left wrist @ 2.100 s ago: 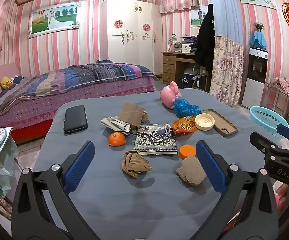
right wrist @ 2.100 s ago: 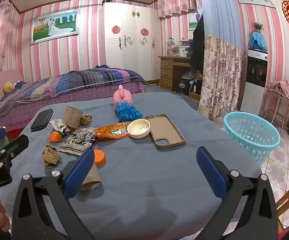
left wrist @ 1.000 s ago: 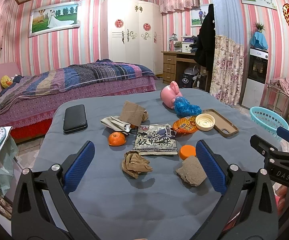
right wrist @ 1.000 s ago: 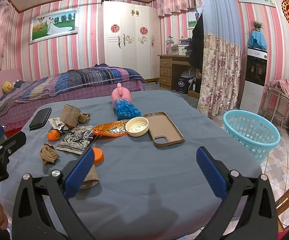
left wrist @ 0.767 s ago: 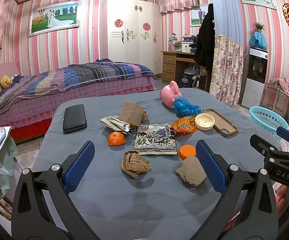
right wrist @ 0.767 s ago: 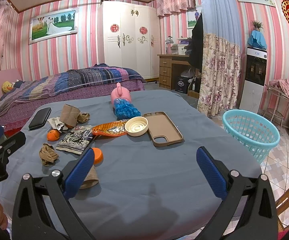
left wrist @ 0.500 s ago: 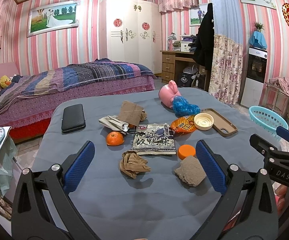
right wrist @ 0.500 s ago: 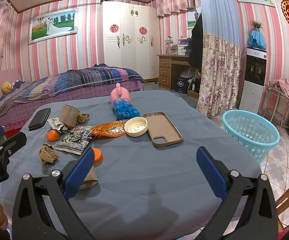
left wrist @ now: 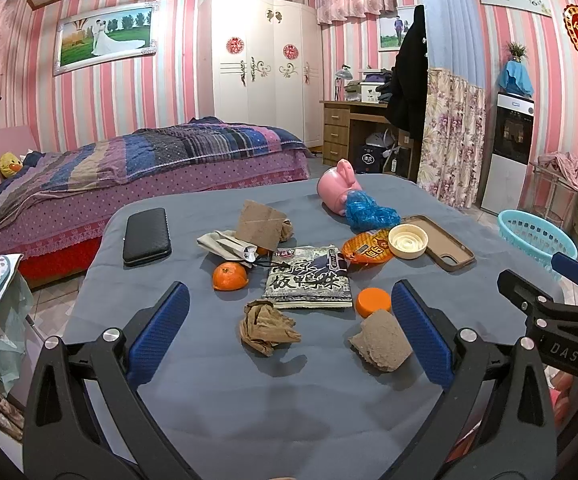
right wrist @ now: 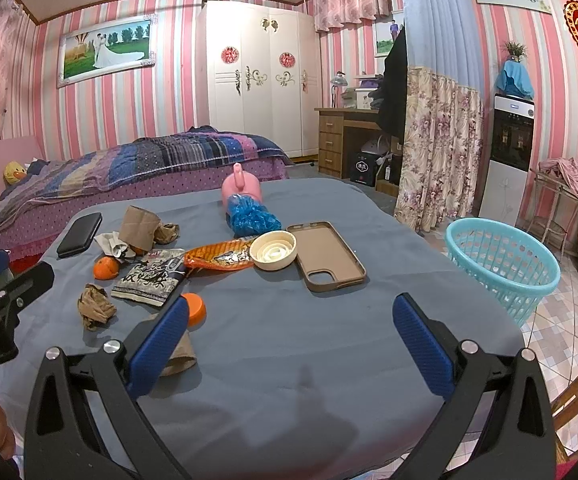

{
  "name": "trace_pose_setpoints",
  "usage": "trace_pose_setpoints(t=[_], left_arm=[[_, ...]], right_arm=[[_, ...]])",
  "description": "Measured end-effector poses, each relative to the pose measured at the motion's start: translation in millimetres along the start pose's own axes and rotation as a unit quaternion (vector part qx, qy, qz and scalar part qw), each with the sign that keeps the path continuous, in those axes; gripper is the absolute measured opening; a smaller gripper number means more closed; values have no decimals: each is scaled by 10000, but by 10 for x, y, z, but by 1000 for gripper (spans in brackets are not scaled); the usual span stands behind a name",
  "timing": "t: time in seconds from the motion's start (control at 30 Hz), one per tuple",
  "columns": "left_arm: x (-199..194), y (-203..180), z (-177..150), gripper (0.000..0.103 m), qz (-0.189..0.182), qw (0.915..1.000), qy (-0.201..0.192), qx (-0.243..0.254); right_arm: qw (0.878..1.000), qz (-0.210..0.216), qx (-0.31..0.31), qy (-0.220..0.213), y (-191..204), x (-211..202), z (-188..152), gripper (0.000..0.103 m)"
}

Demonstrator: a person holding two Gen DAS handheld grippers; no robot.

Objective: Collect trash

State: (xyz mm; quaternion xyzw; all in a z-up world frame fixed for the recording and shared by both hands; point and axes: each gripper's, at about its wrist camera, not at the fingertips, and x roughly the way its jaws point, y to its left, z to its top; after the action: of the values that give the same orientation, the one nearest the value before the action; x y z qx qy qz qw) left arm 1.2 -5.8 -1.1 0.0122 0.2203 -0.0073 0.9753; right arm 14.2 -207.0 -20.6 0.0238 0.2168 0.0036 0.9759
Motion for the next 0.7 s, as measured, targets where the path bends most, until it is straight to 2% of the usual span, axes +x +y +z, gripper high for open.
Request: trace_pose_setpoints(t=[0.7], left_arm=[[4,51,-30,98,39,10000,7,-17]], right_arm=[[10000,17,-10,22,13,7,-19,99]])
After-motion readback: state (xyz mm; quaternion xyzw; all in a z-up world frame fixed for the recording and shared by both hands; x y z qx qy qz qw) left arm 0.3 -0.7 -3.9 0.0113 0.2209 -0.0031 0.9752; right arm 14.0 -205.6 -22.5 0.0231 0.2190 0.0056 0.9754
